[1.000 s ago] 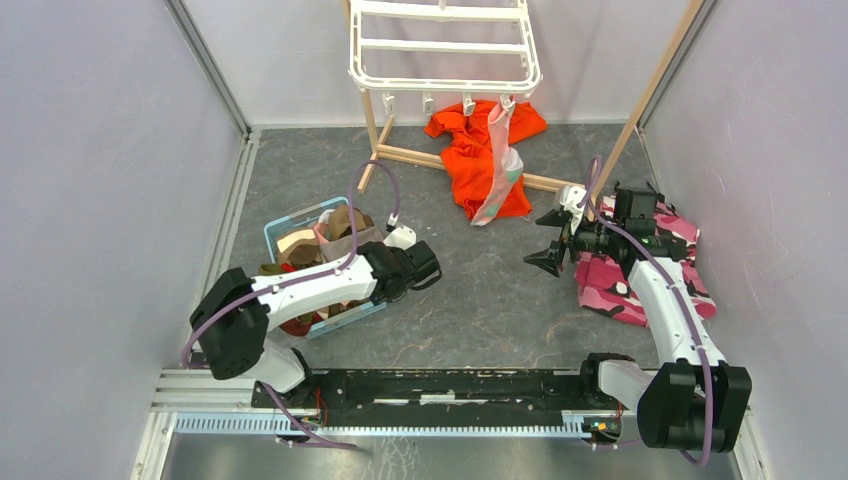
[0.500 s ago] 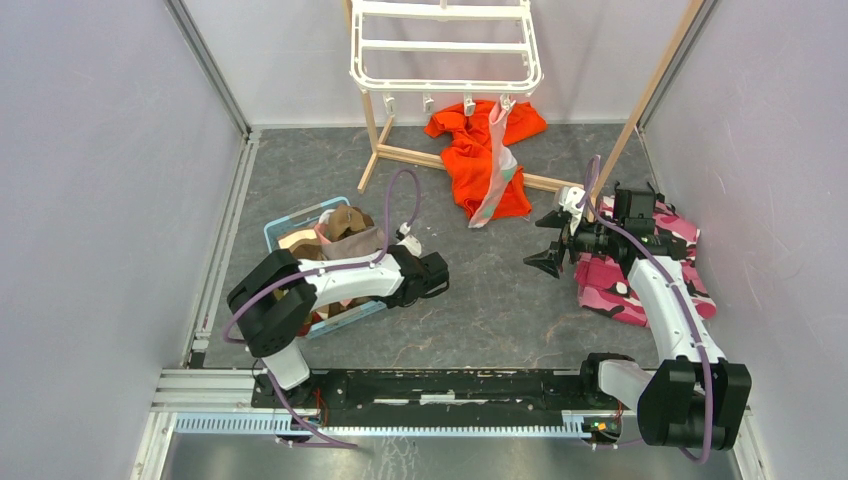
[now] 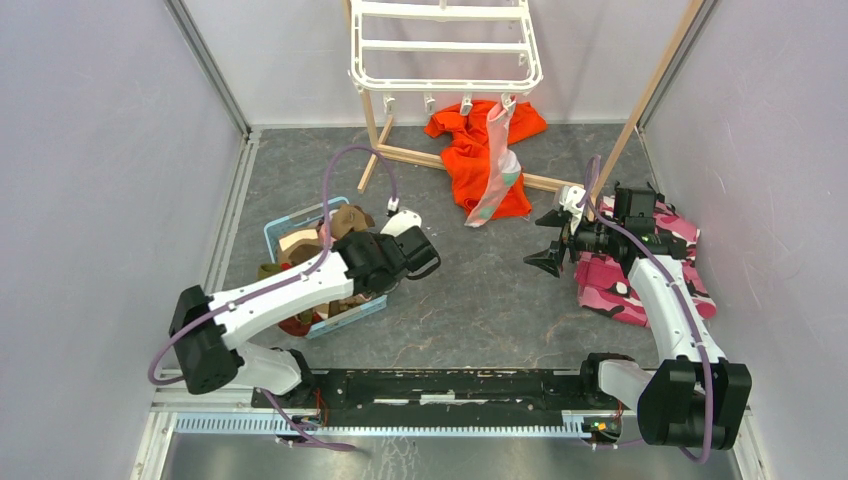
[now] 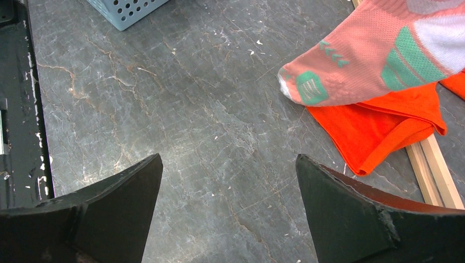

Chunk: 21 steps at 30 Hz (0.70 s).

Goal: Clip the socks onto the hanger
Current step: Pick up the sock from the bin.

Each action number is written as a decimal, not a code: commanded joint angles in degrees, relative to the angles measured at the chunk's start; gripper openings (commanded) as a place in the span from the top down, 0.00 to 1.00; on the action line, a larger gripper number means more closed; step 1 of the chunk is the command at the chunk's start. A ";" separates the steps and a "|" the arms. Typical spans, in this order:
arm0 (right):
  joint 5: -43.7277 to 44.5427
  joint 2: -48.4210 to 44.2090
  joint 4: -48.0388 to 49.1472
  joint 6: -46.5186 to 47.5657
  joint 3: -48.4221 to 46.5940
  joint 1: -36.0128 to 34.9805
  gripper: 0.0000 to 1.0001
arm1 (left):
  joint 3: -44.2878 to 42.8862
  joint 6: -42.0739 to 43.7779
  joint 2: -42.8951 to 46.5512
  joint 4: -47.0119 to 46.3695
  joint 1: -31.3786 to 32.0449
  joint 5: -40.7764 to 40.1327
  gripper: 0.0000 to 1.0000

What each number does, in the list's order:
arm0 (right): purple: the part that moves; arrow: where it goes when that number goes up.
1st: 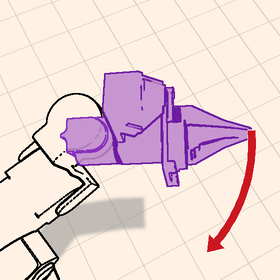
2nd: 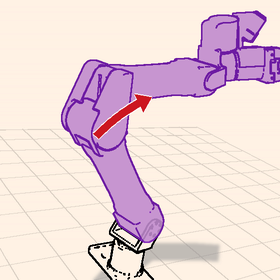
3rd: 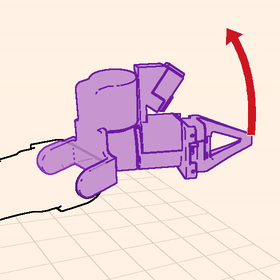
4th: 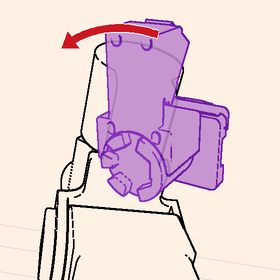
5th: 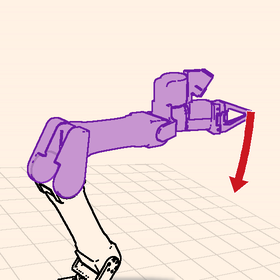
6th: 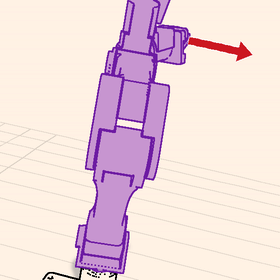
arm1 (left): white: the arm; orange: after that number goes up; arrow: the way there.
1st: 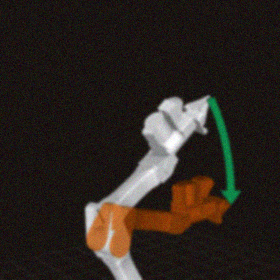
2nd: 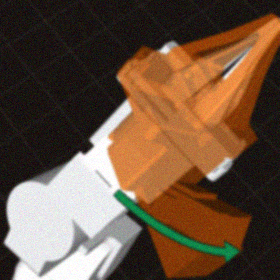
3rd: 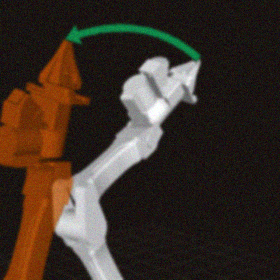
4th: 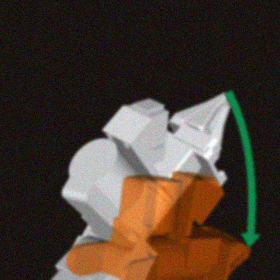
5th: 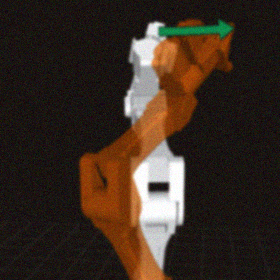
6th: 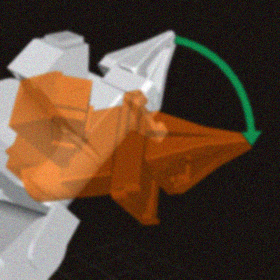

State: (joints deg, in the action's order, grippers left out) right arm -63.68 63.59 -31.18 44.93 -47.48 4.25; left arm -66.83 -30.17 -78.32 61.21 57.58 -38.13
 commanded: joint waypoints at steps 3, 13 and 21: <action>-1.93 0.15 -0.55 1.04 -2.30 -0.14 0.02 | -9.96 3.60 7.78 -0.16 -0.75 7.47 0.98; -2.48 0.14 -0.77 1.30 -2.35 -0.14 0.02 | -20.15 4.95 14.85 2.21 -2.77 3.85 0.98; -3.12 0.41 -0.95 1.38 -2.35 -0.20 0.02 | -17.26 0.39 19.13 7.36 -5.47 -10.13 0.98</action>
State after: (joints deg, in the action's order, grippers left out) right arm -64.73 63.75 -31.99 45.32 -47.48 4.23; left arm -85.19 -26.98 -61.08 65.28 53.93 -39.16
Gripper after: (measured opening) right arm 0.979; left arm 0.045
